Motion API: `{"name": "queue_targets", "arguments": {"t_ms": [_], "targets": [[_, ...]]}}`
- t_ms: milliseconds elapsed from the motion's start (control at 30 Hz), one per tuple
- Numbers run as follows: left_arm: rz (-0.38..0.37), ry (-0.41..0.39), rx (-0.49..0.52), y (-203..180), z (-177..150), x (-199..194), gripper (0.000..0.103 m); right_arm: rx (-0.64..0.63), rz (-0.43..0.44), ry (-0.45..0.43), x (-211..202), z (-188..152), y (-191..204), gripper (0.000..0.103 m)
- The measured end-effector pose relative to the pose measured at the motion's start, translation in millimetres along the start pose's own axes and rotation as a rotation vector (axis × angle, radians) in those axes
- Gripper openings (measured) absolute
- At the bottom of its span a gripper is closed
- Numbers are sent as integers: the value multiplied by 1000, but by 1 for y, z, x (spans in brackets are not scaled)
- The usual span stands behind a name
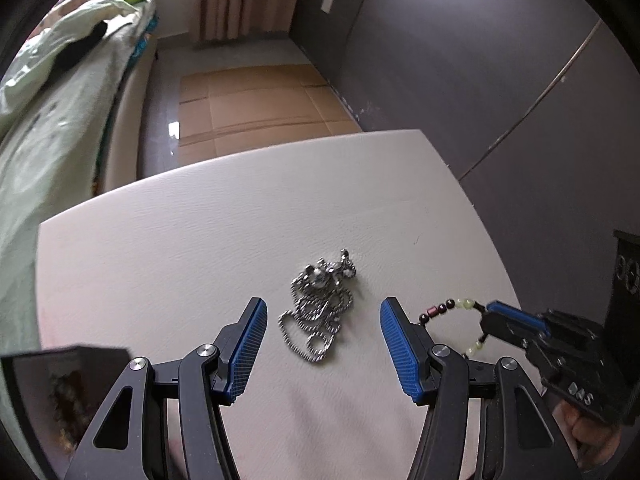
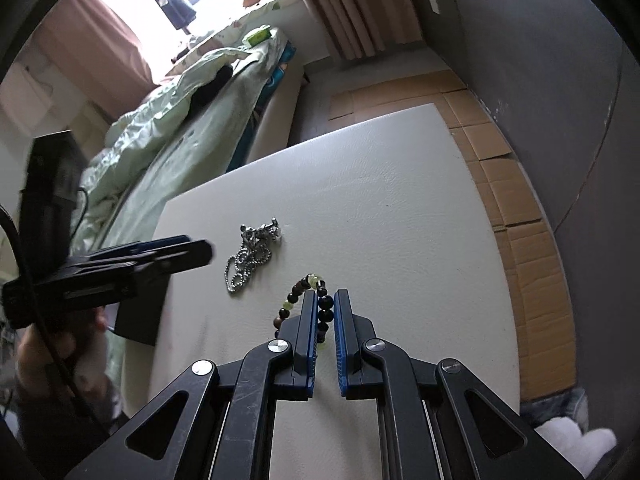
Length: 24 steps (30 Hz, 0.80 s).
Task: Organize jewelry
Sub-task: 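Grasp the silver chain with left tool while right grasps the green-black bead bracelet, then lift the chain and bracelet and carry both toward the black box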
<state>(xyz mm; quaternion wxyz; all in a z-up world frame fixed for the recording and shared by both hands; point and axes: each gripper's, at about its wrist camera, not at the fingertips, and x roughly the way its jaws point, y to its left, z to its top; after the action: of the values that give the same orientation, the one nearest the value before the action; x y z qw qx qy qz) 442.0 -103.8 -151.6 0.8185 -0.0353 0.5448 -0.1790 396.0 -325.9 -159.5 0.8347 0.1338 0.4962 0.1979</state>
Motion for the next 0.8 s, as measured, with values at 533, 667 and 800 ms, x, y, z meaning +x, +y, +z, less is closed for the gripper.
{"name": "queue_targets", "arguments": {"t_ms": [533, 667, 800], "targets": [[136, -15, 109, -13, -2, 31, 23, 26, 10, 10, 4, -3, -11, 9], [109, -2, 78, -5, -1, 23, 18, 27, 10, 11, 5, -3, -9, 9], [79, -33, 71, -7, 0, 6, 18, 17, 12, 3, 1, -3, -4, 9]]}}
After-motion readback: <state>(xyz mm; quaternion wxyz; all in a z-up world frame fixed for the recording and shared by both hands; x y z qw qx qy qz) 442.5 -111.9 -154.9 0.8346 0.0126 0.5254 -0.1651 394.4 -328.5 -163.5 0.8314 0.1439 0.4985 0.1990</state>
